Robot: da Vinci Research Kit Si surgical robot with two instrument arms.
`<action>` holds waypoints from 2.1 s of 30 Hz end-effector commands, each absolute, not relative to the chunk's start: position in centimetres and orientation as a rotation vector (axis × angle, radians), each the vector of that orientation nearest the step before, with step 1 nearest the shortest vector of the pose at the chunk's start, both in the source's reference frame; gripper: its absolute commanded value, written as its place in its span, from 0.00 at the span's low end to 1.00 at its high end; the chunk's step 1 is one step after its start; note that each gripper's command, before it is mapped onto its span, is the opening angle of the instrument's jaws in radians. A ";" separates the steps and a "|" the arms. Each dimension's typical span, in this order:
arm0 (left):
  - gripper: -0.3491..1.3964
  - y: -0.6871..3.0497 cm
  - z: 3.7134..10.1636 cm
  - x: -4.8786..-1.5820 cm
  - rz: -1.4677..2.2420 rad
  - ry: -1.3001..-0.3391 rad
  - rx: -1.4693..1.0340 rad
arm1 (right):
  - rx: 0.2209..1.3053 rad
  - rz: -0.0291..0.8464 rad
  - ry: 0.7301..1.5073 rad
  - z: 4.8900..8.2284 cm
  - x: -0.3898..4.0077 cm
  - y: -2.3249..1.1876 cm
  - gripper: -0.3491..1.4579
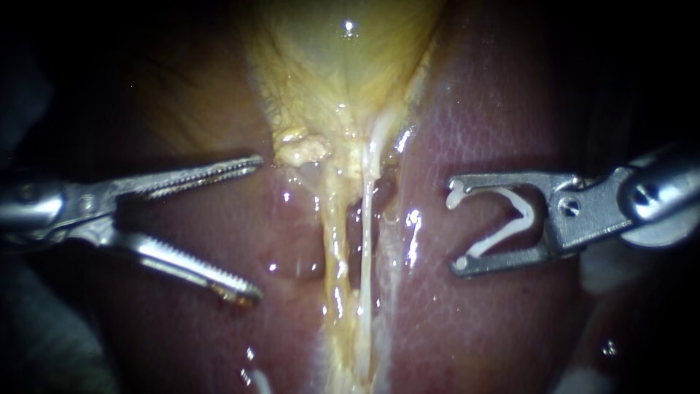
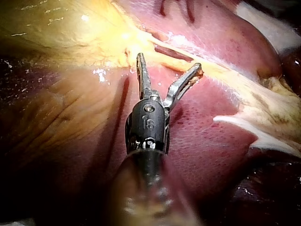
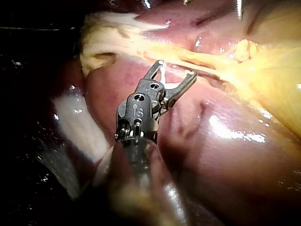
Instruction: Grabbing gallbladder
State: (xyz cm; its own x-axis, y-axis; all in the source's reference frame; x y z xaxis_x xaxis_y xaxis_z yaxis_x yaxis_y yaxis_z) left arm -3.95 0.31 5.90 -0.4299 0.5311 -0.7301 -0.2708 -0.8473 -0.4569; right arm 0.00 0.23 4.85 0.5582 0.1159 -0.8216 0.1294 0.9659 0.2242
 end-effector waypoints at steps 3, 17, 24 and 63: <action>0.82 0.33 5.89 -3.94 2.266 -0.401 -1.260 | 0.273 -0.008 0.982 4.84 -0.01 0.23 0.47; 0.81 1.04 6.13 -4.23 2.339 -0.465 -0.999 | 0.273 -0.010 0.983 4.84 -0.03 0.22 0.47; 0.73 1.19 6.39 -4.40 2.338 -0.465 -0.979 | 0.273 -0.010 0.983 4.84 -0.02 0.22 0.47; 0.00 1.41 6.07 -4.40 2.232 -0.492 -0.817 | 0.273 -0.010 0.983 4.84 -0.03 0.22 0.47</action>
